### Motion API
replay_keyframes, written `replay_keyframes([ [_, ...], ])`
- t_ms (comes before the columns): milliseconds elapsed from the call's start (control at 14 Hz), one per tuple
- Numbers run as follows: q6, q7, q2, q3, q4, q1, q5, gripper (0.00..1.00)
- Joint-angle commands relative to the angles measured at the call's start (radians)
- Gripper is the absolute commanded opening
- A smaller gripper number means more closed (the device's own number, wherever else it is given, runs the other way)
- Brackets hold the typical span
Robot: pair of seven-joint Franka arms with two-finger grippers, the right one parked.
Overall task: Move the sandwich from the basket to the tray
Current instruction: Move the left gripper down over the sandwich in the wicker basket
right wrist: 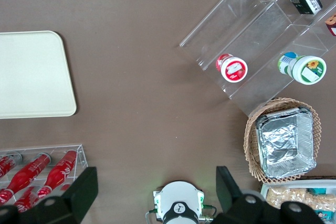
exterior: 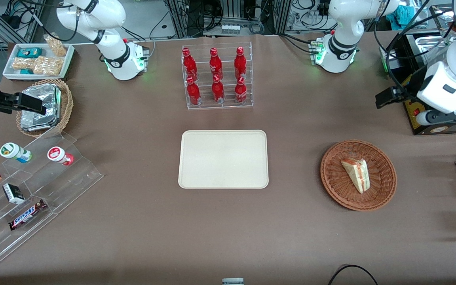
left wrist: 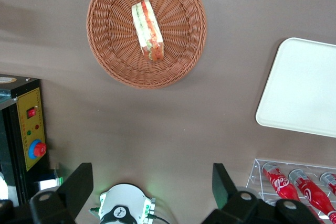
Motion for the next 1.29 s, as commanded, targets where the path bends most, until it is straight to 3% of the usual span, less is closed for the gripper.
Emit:
replay_keyframes([
  [0,0.003,-0.004,0.011,0.012,0.025,-0.008,-0.012,1.0],
  [500,0.0,-0.017,0.065,0.023,0.025,0.0,0.003,1.0],
  [714,0.013,-0.071,0.097,0.068,0.005,-0.002,0.005,1.0],
  [1214,0.462,-0.125,0.082,0.101,-0.36,-0.002,0.002,1.0],
])
